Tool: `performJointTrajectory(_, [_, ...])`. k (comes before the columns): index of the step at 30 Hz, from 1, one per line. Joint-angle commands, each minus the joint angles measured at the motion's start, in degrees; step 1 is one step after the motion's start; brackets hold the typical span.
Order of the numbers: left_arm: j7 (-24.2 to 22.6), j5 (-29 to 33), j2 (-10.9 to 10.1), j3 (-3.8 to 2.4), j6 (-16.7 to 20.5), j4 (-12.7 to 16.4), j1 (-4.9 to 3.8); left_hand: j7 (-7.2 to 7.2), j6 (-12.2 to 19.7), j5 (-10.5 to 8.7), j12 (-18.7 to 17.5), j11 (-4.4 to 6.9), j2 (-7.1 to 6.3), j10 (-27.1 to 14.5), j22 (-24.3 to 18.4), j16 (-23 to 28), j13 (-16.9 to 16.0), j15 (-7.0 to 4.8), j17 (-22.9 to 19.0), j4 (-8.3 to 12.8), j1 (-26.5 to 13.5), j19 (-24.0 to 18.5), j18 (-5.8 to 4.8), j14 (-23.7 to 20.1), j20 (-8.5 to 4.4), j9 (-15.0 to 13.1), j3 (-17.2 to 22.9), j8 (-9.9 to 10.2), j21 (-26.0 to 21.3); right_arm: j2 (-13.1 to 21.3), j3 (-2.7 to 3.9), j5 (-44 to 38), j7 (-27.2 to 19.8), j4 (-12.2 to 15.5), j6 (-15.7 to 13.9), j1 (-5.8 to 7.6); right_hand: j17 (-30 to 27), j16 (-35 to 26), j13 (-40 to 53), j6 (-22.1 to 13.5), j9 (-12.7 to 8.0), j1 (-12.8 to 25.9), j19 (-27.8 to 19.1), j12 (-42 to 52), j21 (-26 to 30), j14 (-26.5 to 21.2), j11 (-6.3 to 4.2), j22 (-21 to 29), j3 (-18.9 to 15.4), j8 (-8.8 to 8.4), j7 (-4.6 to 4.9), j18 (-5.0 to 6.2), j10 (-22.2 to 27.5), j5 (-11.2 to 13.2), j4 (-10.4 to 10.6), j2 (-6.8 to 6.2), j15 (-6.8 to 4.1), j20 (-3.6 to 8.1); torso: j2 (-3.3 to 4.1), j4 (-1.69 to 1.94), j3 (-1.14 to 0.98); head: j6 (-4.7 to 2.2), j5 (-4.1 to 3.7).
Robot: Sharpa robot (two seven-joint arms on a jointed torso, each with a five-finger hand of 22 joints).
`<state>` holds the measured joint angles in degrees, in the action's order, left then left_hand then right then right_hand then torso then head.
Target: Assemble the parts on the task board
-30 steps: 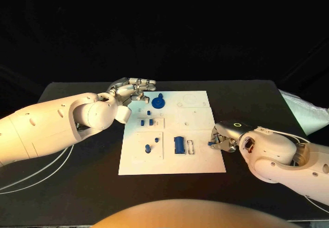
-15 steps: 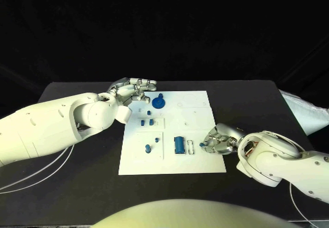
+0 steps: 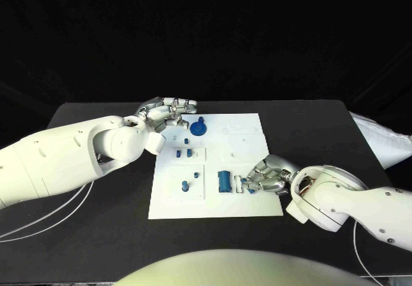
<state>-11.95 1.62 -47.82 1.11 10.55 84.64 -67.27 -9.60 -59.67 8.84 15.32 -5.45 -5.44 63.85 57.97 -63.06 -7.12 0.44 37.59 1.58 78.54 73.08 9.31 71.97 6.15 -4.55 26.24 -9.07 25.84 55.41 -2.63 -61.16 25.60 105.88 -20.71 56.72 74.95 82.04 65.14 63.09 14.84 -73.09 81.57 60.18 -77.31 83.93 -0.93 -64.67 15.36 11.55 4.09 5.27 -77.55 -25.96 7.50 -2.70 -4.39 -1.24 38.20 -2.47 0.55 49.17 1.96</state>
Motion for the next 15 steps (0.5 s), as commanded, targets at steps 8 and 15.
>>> performJointTrajectory(8, [-0.5,0.1,0.1,-0.03,-1.3,-0.1,0.01,-0.2,0.4,0.4,0.3,0.06,-0.22,-0.5,-0.1,0.3,-0.1,0.04,-0.1,0.4,0.0,-0.3,1.09,-0.5,-0.11,0.1,0.1,-0.3,-0.2,-1.7,0.0,-2.8,3.0,-1.1,-0.5,0.0,4.3,0.9,2.6,2.2,2.5,3.6,0.8,3.1,-1.0,4.2,-0.43,-1.3,-0.5,1.63,-1.06,-0.79,-2.2,1.3,1.0,-0.7,-0.76,0.21,-0.03,0.01,-0.03,0.16,0.16])
performJointTrajectory(15, [-0.5,0.1,0.1,-0.03,-1.5,-0.1,0.02,-0.2,0.4,0.4,0.3,0.06,-0.22,-0.5,-0.1,0.3,-0.1,0.04,-0.1,0.4,0.0,-0.3,1.09,-0.5,-0.11,0.1,0.1,-0.3,-0.2,-2.5,0.01,-5.2,4.8,-1.7,-0.7,0.0,4.6,1.2,3.7,2.5,2.7,4.6,1.0,4.2,-1.2,4.2,-0.61,-1.7,-0.9,1.92,-1.28,-0.86,-2.7,2.8,1.4,-0.7,-0.92,0.35,0.02,-0.01,0.01,0.11,0.15])
